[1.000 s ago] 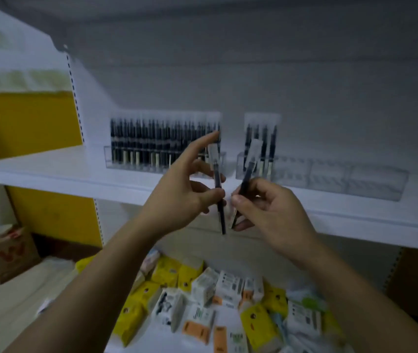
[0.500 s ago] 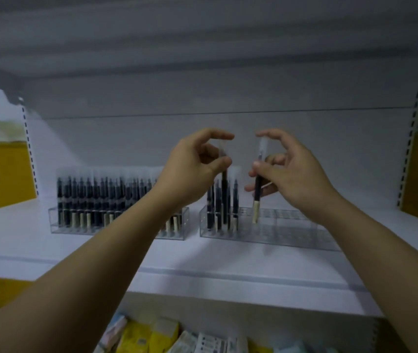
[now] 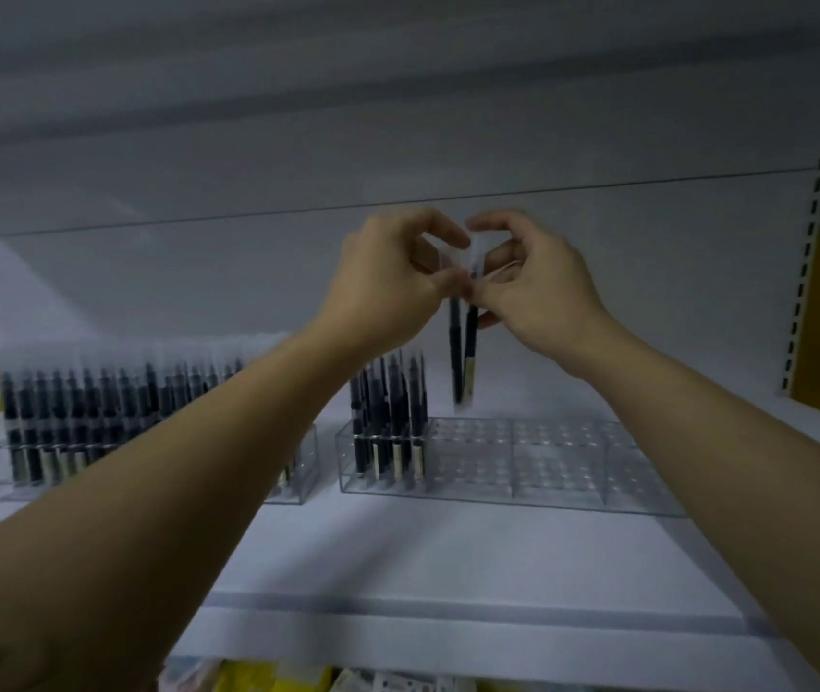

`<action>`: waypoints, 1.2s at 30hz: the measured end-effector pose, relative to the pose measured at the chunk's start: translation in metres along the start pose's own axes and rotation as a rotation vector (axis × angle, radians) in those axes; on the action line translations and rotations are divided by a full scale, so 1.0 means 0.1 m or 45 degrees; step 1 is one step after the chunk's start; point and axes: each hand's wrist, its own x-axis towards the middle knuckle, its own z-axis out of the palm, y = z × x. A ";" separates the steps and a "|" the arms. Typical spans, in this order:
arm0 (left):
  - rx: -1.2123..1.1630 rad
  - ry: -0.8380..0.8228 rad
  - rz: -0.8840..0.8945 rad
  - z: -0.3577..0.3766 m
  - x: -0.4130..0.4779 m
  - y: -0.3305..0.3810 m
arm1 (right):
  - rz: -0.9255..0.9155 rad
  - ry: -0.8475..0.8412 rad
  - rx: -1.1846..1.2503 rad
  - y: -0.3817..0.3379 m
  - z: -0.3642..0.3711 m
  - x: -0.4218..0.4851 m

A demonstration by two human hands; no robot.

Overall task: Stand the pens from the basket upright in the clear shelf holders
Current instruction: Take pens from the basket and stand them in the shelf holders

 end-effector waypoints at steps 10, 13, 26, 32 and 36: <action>0.151 0.003 -0.025 0.09 0.05 -0.22 | -0.018 0.117 0.235 0.44 0.00 -0.09; 0.165 0.036 -0.028 0.09 0.04 -0.28 | -0.020 0.062 0.196 0.46 0.04 -0.12; 0.121 0.086 0.005 0.09 -0.05 -0.21 | -0.135 -0.077 -0.162 0.52 0.16 -0.29; 0.144 0.102 0.028 0.03 -0.14 -0.23 | -0.114 -0.104 -0.196 0.53 0.18 -0.34; 0.156 0.070 0.011 0.00 -0.21 -0.26 | -0.089 -0.152 -0.217 0.53 0.16 -0.36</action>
